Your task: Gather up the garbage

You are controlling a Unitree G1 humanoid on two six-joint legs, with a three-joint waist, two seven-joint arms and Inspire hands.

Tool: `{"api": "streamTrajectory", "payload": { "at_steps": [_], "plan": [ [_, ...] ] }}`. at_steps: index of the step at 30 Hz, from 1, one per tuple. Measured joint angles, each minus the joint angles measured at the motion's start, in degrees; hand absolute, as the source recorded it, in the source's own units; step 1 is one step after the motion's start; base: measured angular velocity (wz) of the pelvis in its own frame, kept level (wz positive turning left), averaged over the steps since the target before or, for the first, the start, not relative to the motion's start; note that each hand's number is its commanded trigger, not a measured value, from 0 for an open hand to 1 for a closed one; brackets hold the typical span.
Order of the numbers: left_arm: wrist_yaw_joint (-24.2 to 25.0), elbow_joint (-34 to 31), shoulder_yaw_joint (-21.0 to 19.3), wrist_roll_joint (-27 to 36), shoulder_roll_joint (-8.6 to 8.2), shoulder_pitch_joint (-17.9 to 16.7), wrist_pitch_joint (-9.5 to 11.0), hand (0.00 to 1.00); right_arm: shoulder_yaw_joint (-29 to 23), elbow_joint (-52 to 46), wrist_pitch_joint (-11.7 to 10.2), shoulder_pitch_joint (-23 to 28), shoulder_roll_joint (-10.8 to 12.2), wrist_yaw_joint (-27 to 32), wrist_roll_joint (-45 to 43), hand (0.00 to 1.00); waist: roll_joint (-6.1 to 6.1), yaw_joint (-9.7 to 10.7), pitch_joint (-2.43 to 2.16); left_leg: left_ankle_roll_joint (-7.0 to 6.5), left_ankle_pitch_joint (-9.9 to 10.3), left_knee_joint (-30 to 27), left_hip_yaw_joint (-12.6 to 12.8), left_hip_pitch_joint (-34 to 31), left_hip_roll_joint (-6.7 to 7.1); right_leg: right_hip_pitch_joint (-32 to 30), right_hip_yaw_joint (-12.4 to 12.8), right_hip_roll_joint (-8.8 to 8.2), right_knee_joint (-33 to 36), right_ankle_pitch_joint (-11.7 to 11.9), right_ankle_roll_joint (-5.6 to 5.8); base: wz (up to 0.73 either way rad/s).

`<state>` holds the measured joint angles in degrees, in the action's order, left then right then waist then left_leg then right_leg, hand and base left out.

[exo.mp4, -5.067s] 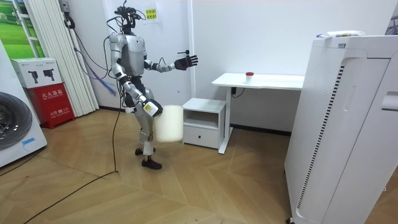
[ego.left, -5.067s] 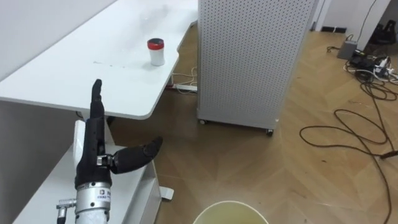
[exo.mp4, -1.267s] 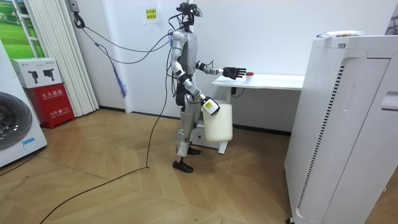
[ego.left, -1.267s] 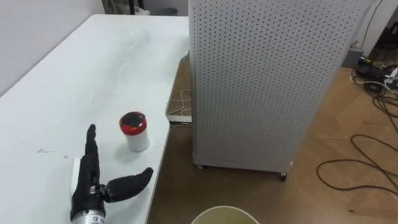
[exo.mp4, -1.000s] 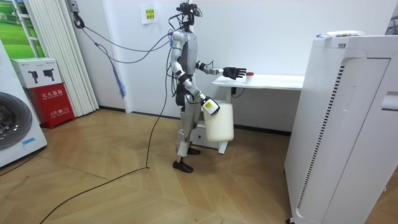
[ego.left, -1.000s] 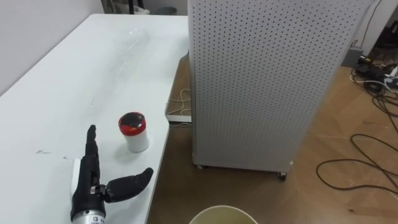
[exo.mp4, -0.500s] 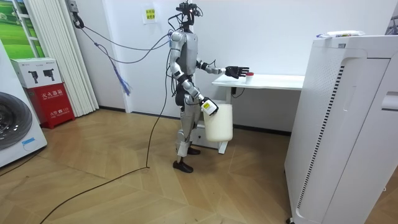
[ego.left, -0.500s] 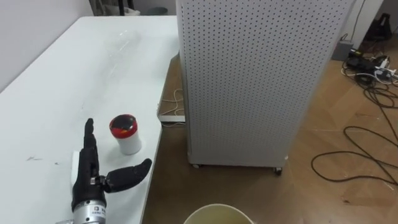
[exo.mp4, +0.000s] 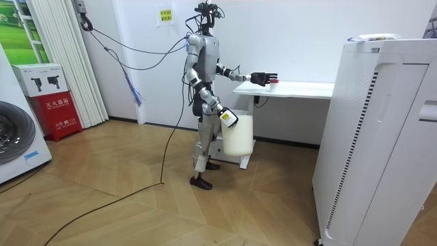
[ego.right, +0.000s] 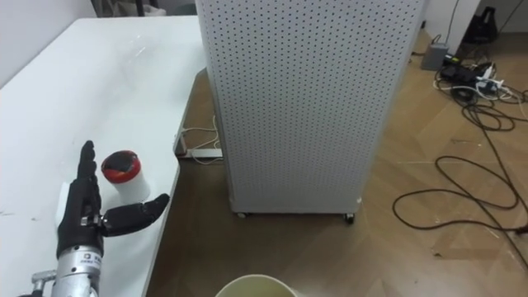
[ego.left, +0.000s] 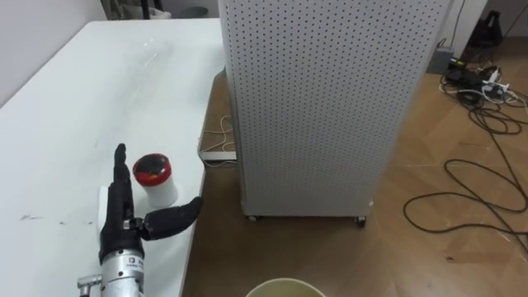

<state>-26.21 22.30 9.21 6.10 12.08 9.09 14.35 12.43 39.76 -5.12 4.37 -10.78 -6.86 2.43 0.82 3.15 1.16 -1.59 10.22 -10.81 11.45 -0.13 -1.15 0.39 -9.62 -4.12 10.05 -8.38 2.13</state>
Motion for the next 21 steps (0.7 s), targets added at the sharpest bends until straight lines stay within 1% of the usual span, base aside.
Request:
{"api": "streamTrajectory", "payload": {
  "at_steps": [3,5,8,11,14,16,18,21],
  "plan": [
    [0.0,0.0,0.0,0.0,-0.13,0.3,-0.7,0.00,0.2,0.0,0.5,0.1,0.0,0.0,-0.2,1.00,0.10,0.1,-0.06,0.00,0.0,0.0,0.0,0.1,-0.01,0.0,0.0,0.00,0.1,0.0,-0.07,0.00],
    [0.0,0.2,0.0,0.0,-0.36,0.3,-1.2,0.00,0.2,0.0,1.5,0.1,0.0,0.0,-0.3,1.00,0.10,0.2,-0.06,0.00,0.0,0.0,0.0,0.4,-0.07,0.0,0.0,0.00,0.6,0.0,-0.06,-0.02],
    [0.3,1.7,-0.1,1.3,-0.45,0.7,-1.7,0.00,0.2,0.0,2.3,0.2,0.0,-0.1,-0.2,1.00,0.09,0.1,-0.06,-0.01,0.0,0.0,0.1,0.5,-0.11,-0.1,0.0,0.01,0.8,0.1,-0.08,-0.04],
    [0.3,2.6,-0.1,1.3,-0.50,0.9,-3.4,0.00,0.2,0.0,2.8,0.2,0.0,-0.2,-0.2,1.00,0.10,0.2,-0.06,-0.01,0.0,0.0,0.1,0.4,-0.17,-0.2,0.0,0.07,0.9,0.1,-0.22,0.00],
    [0.3,2.7,-0.1,1.3,-0.55,1.1,-3.9,0.00,0.3,0.0,3.3,0.2,0.0,-0.2,-0.2,1.00,0.17,0.1,-0.11,-0.01,0.0,-0.1,0.1,0.4,-0.21,-0.2,0.0,0.11,1.0,0.1,-0.23,0.00],
    [0.3,4.1,-0.1,1.6,-0.53,2.0,-4.0,0.00,0.3,0.0,3.5,0.2,-0.2,-0.2,-0.2,1.00,0.31,0.1,-0.20,-0.01,0.0,-0.1,0.1,0.4,-0.22,-0.3,0.0,0.11,1.1,0.1,-0.24,0.00],
    [0.0,6.0,-0.1,4.8,-0.54,3.1,-4.1,0.00,0.5,0.0,3.5,0.2,-0.3,0.2,-0.1,1.00,0.43,0.2,-0.28,-0.01,0.0,-0.1,0.1,0.4,-0.21,-0.2,0.0,0.11,1.0,0.1,-0.24,0.00],
    [-1.0,7.8,-0.1,7.6,-0.53,4.4,-4.2,0.00,0.9,0.0,3.5,0.2,-0.3,0.6,-0.1,1.00,0.45,0.4,-0.29,-0.01,0.0,-0.1,0.1,0.4,-0.22,-0.2,-0.2,0.09,1.0,0.1,-0.24,0.00]
  ]
}}
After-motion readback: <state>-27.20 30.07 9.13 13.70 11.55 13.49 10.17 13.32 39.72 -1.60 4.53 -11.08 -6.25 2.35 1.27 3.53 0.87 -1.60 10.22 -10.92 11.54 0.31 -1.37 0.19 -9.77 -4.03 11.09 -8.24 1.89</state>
